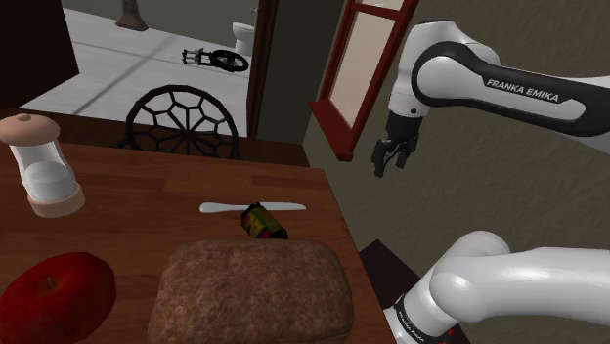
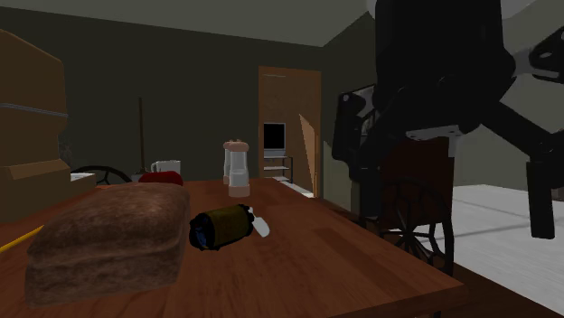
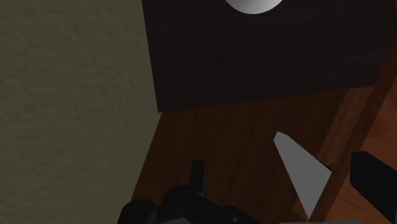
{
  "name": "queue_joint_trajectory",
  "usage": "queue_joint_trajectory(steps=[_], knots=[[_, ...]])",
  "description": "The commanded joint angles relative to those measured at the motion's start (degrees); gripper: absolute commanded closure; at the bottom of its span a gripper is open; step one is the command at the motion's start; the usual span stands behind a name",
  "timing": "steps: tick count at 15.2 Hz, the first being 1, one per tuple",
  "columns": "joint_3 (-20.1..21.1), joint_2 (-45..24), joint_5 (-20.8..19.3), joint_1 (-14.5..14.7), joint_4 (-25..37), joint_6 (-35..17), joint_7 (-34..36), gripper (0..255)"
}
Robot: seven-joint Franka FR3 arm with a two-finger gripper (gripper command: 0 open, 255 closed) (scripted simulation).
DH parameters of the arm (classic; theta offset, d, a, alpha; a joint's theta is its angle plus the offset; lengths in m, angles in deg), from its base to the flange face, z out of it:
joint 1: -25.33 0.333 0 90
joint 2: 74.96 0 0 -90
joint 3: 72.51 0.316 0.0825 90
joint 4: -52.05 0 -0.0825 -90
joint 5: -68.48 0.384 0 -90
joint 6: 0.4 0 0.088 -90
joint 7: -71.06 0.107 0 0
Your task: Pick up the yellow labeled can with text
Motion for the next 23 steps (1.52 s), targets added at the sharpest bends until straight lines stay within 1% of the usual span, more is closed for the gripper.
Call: queue_joint_trajectory(steps=[1, 7, 13, 18, 23], knots=[[0.0, 0.0, 0.0, 0.0, 0.0, 0.0, 0.0, 0], [6.44, -3.49, 6.61, 3.53, 0.23, -2.36, 7.06, 0], [12.71, -9.1, 12.3, 6.69, 2.56, -5.45, 13.85, 0], [17.79, -15.18, 15.86, 8.81, 6.12, -8.28, 19.37, 0], [22.72, -22.39, 17.95, 10.48, 11.11, -11.06, 24.97, 0]])
